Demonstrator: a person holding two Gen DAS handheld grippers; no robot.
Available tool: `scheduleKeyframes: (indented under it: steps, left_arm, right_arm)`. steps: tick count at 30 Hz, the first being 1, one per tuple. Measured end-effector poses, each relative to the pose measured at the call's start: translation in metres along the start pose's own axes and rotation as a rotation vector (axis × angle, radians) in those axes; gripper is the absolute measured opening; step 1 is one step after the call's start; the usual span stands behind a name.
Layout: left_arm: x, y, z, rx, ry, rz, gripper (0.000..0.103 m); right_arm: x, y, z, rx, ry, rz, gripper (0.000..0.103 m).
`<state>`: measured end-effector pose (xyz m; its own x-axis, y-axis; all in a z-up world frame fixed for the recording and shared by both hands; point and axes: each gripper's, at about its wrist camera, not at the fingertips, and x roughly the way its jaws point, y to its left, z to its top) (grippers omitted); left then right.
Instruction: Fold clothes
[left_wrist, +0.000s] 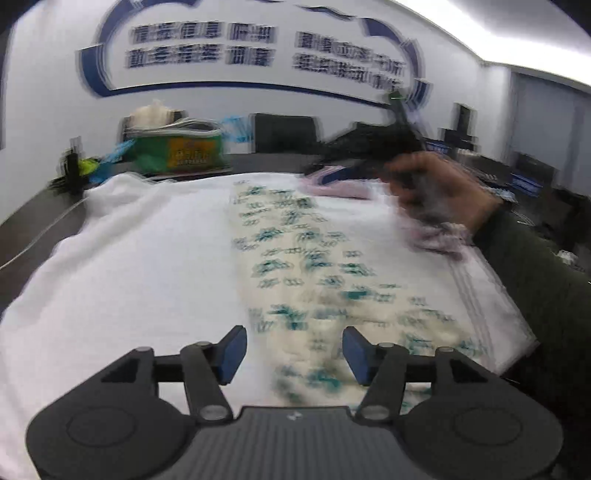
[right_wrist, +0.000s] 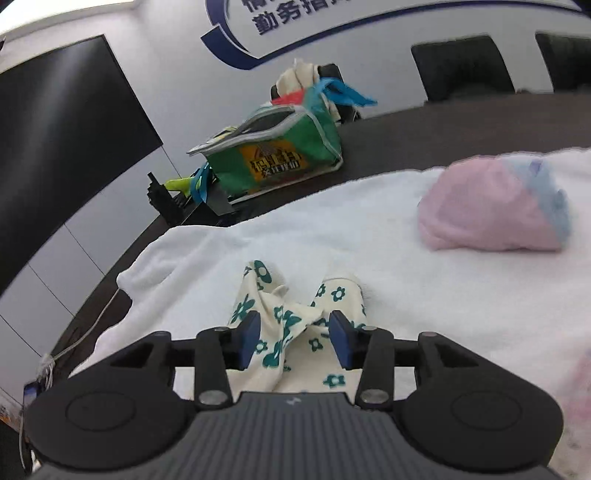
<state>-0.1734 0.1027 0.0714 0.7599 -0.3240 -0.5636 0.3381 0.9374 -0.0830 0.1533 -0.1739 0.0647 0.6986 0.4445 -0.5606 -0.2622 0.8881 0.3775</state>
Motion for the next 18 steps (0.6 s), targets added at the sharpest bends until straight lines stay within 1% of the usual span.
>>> scheduleKeyframes:
  steps: [1, 2, 4, 5, 6, 7, 9, 11, 13, 14, 15, 18]
  left_arm:
    - [0.008, 0.003, -0.002, -0.014, 0.02, 0.014, 0.055]
    - [0.014, 0.004, -0.005, -0.019, 0.042, 0.005, 0.055]
    - [0.023, 0.0, -0.011, -0.012, 0.076, -0.033, 0.052]
    - [0.023, -0.004, -0.014, 0.003, 0.08, -0.042, 0.047]
    - [0.022, -0.008, -0.017, 0.02, 0.083, -0.052, 0.04]
    - [0.018, -0.011, -0.02, 0.04, 0.084, -0.068, 0.037]
    - [0.009, -0.015, -0.024, 0.081, 0.086, -0.098, 0.038]
    - [0.0, -0.018, -0.029, 0.116, 0.086, -0.133, 0.043]
    - [-0.008, -0.007, -0.031, 0.104, 0.077, -0.203, 0.047]
    - [-0.011, -0.001, -0.031, 0.083, 0.064, -0.21, 0.048]
    - [-0.012, 0.003, -0.031, 0.07, 0.053, -0.199, 0.049]
    - [-0.003, 0.001, -0.031, 0.071, 0.086, -0.135, 0.05]
  right_arm:
    - [-0.004, 0.006, -0.004, -0.032, 0.014, 0.01, 0.036]
    - [-0.007, 0.013, -0.012, -0.065, 0.033, 0.018, 0.029]
    - [-0.014, 0.027, -0.034, -0.124, 0.066, 0.03, 0.029]
    - [-0.018, 0.035, -0.048, -0.147, 0.076, 0.032, 0.028]
    - [-0.024, 0.041, -0.066, -0.174, 0.092, 0.038, 0.026]
    - [-0.03, 0.047, -0.084, -0.194, 0.116, 0.044, 0.026]
    - [-0.042, 0.06, -0.12, -0.247, 0.173, 0.054, 0.026]
    - [-0.069, 0.069, -0.147, -0.276, 0.163, 0.077, 0.026]
    - [-0.109, 0.07, -0.168, -0.258, 0.117, 0.112, 0.027]
    - [-0.127, 0.068, -0.177, -0.252, 0.085, 0.109, 0.028]
    - [-0.145, 0.066, -0.185, -0.246, 0.051, 0.1, 0.029]
    - [-0.159, 0.066, -0.204, -0.204, 0.046, 0.106, 0.031]
